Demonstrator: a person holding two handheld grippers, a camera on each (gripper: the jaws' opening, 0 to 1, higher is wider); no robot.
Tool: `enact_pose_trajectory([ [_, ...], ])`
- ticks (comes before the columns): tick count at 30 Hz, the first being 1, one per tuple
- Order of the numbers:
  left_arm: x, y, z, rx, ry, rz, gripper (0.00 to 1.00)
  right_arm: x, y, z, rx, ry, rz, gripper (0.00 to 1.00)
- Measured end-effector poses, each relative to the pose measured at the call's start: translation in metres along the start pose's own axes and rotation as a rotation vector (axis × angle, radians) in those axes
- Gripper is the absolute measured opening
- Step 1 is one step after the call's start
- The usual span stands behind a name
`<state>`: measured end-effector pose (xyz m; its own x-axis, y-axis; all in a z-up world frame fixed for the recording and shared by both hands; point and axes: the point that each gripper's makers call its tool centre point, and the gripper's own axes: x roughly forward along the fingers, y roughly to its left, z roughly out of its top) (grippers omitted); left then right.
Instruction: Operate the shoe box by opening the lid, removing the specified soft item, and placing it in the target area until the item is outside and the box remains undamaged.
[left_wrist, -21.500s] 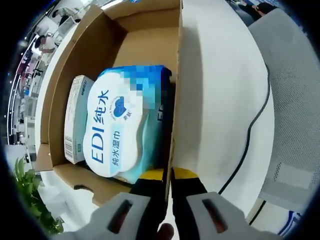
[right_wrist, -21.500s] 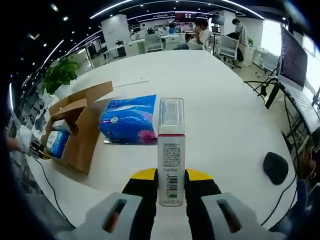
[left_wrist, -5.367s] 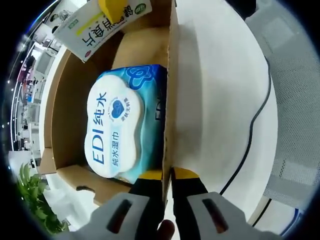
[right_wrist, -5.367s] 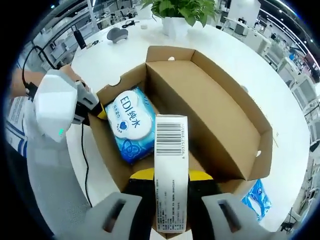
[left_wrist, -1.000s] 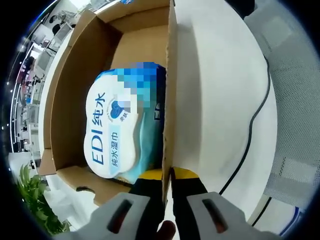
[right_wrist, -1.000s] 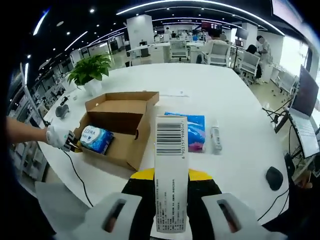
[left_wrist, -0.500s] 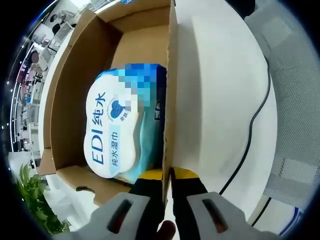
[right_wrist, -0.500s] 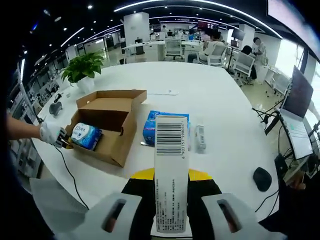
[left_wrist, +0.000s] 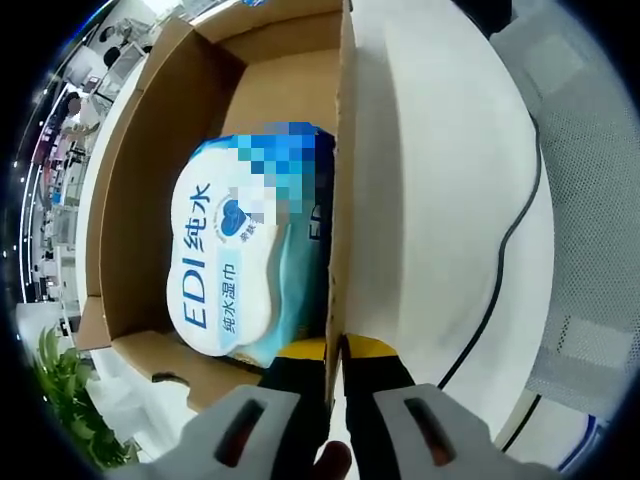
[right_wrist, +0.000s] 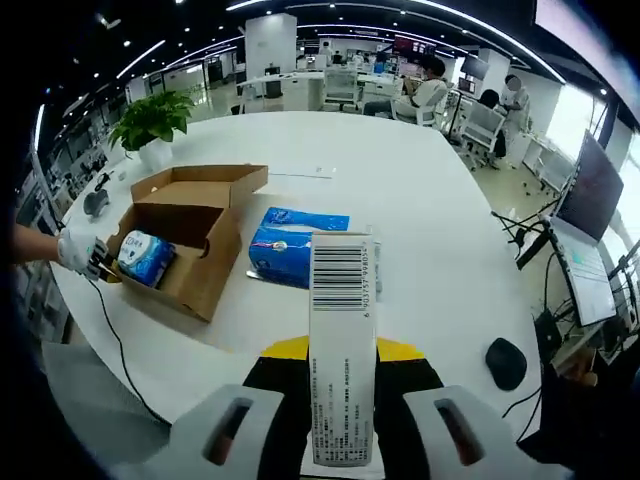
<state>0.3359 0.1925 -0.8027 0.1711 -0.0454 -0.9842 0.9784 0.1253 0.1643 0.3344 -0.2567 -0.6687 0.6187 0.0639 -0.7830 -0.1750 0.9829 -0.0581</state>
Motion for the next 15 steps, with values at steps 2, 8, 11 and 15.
enact_pose_trajectory([
  [2,0.0,0.0,0.0,-0.002,0.001,0.001,0.03,0.004,-0.001,-0.003,-0.009,0.007,0.007,0.18],
  [8,-0.001,0.0,0.0,-0.009,0.005,-0.005,0.03,0.013,-0.014,-0.003,0.123,-0.02,0.018,0.18],
  [11,0.0,0.0,0.0,-0.009,0.006,-0.004,0.03,0.023,-0.026,-0.008,0.186,-0.033,0.015,0.18],
  [15,0.0,-0.001,0.0,-0.01,0.008,-0.007,0.03,0.04,-0.03,-0.017,0.177,-0.059,0.02,0.18],
])
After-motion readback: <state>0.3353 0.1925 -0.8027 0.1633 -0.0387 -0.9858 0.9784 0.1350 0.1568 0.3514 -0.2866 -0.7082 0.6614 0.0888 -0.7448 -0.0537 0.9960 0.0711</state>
